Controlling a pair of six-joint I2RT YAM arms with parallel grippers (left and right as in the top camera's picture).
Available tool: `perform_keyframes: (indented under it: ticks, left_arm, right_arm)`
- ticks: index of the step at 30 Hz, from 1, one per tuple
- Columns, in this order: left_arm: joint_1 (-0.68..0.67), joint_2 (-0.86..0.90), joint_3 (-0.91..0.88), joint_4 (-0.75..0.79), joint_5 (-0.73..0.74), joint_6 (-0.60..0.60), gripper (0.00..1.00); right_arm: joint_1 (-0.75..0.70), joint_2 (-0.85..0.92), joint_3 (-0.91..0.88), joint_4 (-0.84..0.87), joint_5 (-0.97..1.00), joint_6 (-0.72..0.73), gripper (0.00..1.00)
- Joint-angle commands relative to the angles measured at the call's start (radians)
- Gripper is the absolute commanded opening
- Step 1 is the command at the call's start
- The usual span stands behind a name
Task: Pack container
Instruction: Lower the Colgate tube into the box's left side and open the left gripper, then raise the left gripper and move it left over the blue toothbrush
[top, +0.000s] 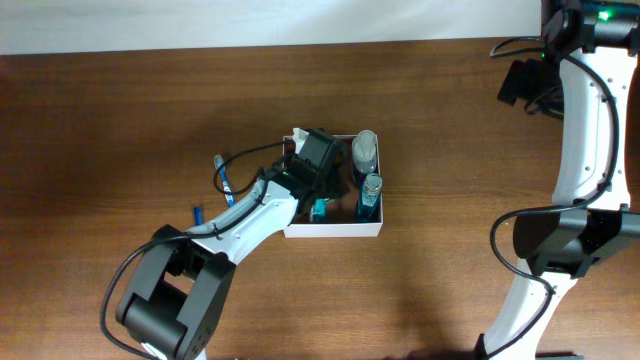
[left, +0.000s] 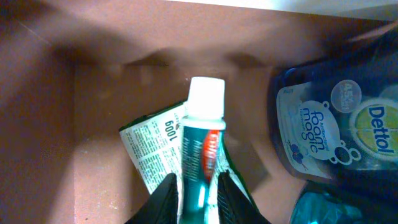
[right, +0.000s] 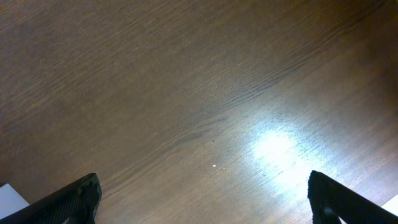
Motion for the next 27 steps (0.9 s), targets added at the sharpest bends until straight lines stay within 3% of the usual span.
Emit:
perform_keyframes:
  ticks: [1,16,27]
  left_arm:
    - [-0.007,0.001,0.036,-0.003,-0.006,0.021,0.22]
    - [0.006,-0.168,0.083,-0.072,-0.019,0.093,0.23]
    - [0.169,-0.207,0.083,-0.208,-0.023,0.092,0.23]
  right_arm:
    - [-0.003,-0.021,0.01,-0.002,0.016,0.001,0.98]
    - [-0.003,-0.021,0.01,-0.002,0.016,0.001,0.98]
    - [-0.003,-0.021,0.01,-0.002,0.016,0.001,0.98]
